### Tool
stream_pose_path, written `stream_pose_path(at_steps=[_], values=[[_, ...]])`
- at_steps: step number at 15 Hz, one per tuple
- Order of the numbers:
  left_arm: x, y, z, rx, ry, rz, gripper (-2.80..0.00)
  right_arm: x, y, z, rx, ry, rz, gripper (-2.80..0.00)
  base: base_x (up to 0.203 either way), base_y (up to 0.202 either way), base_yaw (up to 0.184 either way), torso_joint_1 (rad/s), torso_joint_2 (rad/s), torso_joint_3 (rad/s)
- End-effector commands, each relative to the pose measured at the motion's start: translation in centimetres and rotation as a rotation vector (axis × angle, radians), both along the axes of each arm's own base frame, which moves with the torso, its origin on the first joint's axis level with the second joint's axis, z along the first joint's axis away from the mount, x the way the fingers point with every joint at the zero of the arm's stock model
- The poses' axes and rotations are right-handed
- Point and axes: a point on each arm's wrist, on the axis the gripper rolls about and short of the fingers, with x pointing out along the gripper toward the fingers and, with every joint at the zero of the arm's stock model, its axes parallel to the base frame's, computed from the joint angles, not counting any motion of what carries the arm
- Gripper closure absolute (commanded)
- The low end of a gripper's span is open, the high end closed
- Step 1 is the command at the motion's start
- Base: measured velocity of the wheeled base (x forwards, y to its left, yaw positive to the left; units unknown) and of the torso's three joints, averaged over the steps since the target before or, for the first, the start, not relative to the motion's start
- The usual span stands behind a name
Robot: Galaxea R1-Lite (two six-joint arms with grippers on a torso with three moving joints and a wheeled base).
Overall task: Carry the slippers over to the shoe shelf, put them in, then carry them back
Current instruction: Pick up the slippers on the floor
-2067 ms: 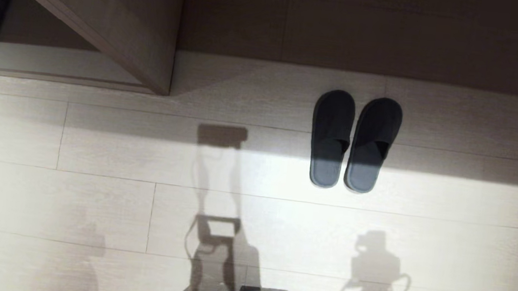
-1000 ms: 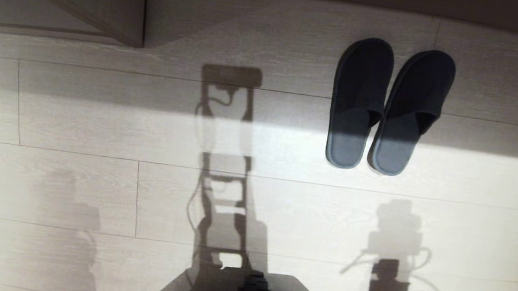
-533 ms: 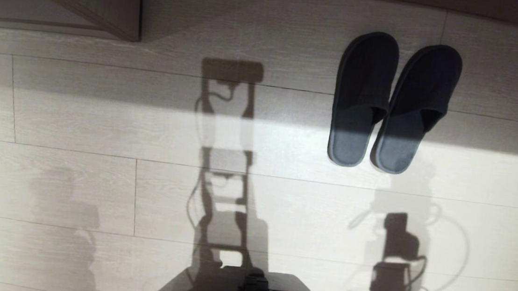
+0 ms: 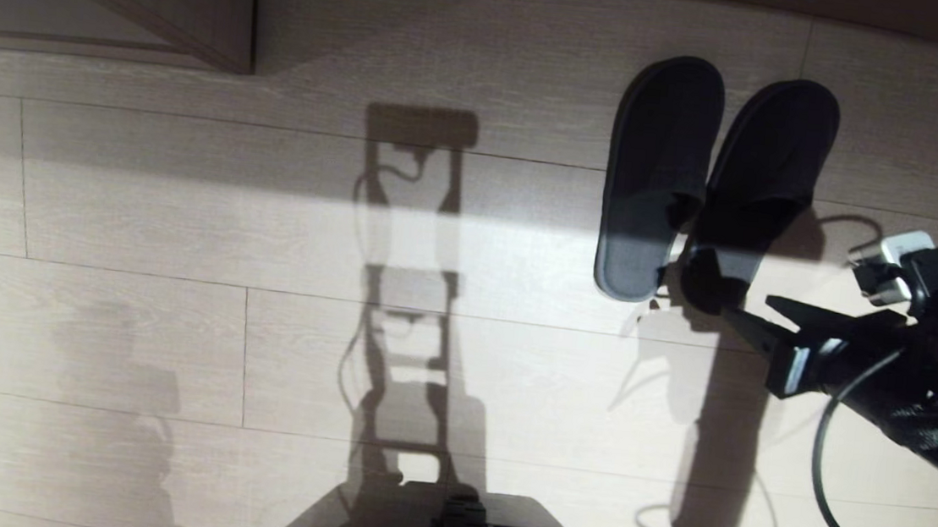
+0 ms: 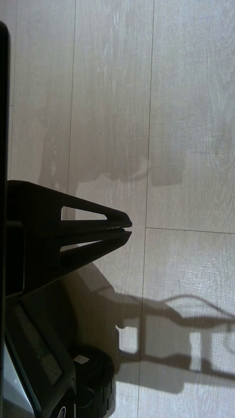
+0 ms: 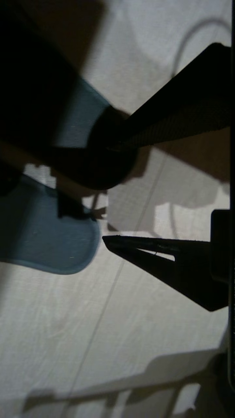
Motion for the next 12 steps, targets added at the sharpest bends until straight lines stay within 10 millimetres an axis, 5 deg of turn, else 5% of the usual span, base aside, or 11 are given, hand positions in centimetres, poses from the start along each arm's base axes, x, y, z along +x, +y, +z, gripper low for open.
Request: stream_pose_path(at_steps=[1,6,12], values=[[0.0,0.0,0.0,-0.001,0.000,0.000,0.00,2.7,1.3,-1.5,-0.029,0.007,0.027,-2.80,0.000,0.000,0.000,0.000,0.00,0.000],[0.0,0.0,0.0,-0.001,0.000,0.000,0.00,4.1,1.4,-2.5,-0.079,-0.044,-0.101,-2.80,0.000,0.000,0.000,0.000,0.00,0.000],[0.0,0.0,0.0,0.000,0.000,0.000,0.00,7.7,2.4,-2.7,0.062,-0.283,-0.170,-2.80,0.000,0.000,0.000,0.000,0.00,0.000]])
